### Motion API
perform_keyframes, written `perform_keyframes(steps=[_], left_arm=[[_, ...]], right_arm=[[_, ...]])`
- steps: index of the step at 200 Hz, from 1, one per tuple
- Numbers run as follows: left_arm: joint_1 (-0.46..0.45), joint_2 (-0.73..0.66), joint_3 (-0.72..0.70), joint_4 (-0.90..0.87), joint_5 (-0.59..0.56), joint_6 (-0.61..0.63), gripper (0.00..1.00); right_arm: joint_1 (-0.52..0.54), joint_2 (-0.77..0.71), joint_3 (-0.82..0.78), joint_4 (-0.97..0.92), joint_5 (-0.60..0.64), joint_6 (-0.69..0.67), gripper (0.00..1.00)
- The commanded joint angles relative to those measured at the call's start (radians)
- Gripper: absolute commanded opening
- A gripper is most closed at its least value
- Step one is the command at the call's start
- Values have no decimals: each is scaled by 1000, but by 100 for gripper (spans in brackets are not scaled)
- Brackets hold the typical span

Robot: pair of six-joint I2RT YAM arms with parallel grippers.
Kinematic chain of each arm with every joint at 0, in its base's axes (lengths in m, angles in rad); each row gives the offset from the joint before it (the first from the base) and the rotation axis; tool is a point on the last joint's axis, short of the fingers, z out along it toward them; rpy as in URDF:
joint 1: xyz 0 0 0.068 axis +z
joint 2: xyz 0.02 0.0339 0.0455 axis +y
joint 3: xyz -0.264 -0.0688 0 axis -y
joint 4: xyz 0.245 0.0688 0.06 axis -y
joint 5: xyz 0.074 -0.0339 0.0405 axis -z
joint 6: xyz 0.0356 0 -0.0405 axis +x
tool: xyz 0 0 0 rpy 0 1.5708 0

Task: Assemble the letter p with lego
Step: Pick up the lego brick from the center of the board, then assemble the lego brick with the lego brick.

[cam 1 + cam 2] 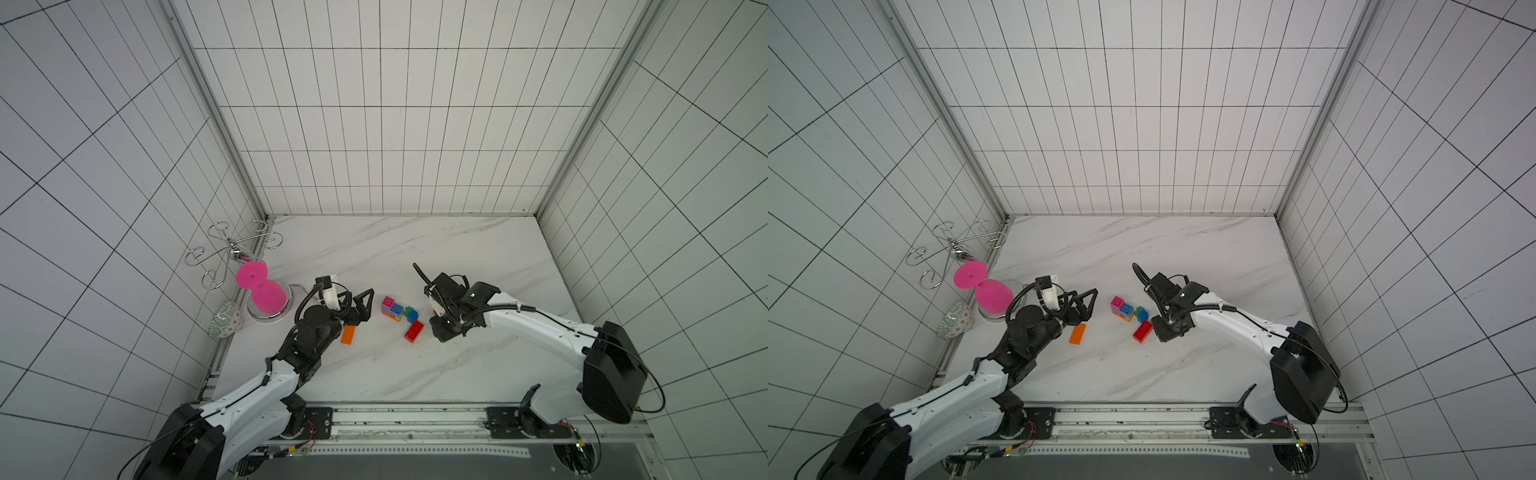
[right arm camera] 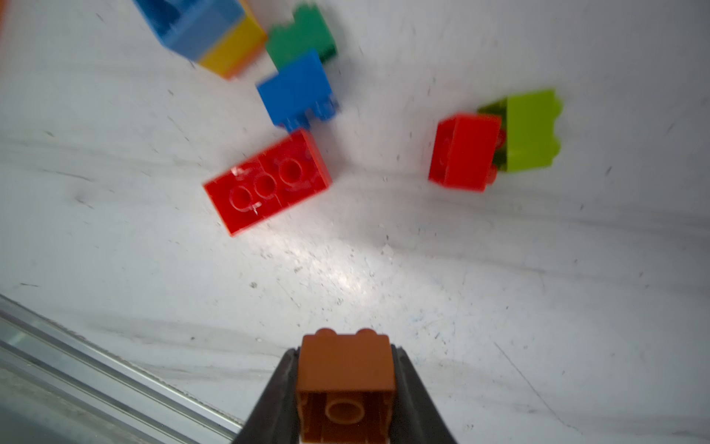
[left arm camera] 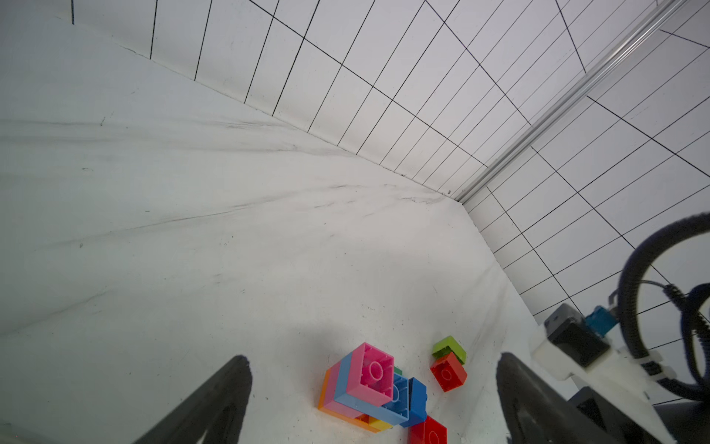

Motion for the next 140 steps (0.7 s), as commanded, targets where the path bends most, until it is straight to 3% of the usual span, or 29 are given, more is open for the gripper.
perform_keyframes(steps=[1, 65, 140], left_arm=[[44, 9, -23, 33, 52, -64, 98], [81, -173, -72, -56, -59, -60, 98], [84, -237, -79, -84, -88, -59, 98]], right_arm=[[9, 73, 159, -38, -30, -114, 12], [15, 446, 626, -231, -164, -272, 10], [38, 745, 1034, -445, -126, -369, 10]])
